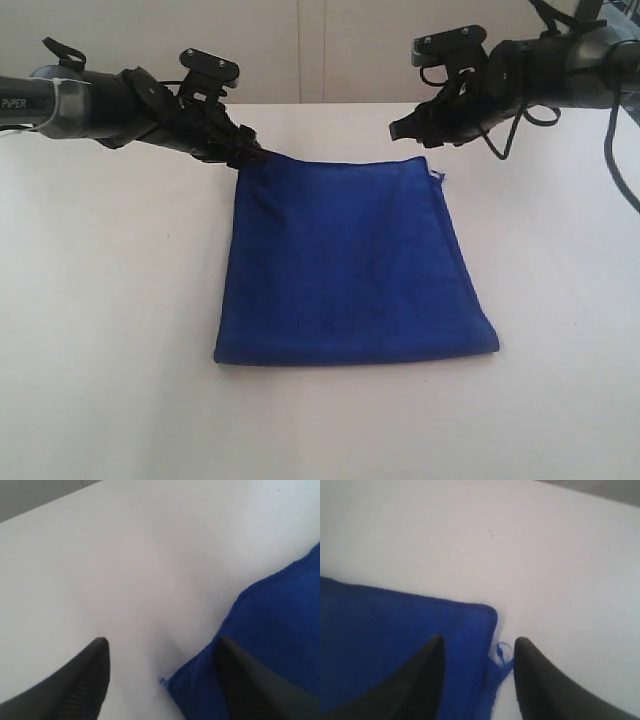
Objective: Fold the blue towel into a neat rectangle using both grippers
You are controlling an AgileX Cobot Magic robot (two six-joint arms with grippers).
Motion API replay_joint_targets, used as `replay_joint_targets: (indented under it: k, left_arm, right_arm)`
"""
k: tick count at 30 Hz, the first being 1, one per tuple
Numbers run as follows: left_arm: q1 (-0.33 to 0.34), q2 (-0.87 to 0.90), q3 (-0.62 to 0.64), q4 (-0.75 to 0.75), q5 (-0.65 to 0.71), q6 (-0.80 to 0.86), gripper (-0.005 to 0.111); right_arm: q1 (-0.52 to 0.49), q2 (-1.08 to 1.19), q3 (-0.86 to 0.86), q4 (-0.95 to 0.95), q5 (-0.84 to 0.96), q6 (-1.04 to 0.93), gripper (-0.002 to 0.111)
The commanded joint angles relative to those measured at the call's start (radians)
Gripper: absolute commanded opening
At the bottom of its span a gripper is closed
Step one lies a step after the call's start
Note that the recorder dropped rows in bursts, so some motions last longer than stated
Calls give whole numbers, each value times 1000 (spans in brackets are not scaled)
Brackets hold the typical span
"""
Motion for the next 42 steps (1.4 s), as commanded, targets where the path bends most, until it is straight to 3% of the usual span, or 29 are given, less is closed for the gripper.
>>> replay_joint_targets:
  k: [1, 5, 15, 23, 31, 38, 42]
  left_arm:
    - [1, -10, -5, -7, 2, 5, 79]
    - [3, -10, -5, -7, -17, 69, 79]
    - [39, -12, -5, -11, -20, 39, 79]
    - [39, -16, -5, -16, -5, -123, 79]
    - [86, -36, -29, -14, 156, -299, 76]
    - [157, -43, -29, -32, 251, -369, 76]
    - [161, -43, -29, -37, 287, -367, 76]
  right_arm:
    - [-11, -10, -4, 7, 101, 52, 47]
    - [-11, -10, -4, 7, 139, 75, 52]
    - [-11, -10, -4, 42, 142, 96, 52]
    - [-11, -10, -4, 111, 211, 96, 52]
    - [-11, -10, -2, 120, 272, 94, 52]
    - [-11, -10, -2, 122, 269, 88, 52]
    - [-11, -6, -2, 154, 231, 88, 52]
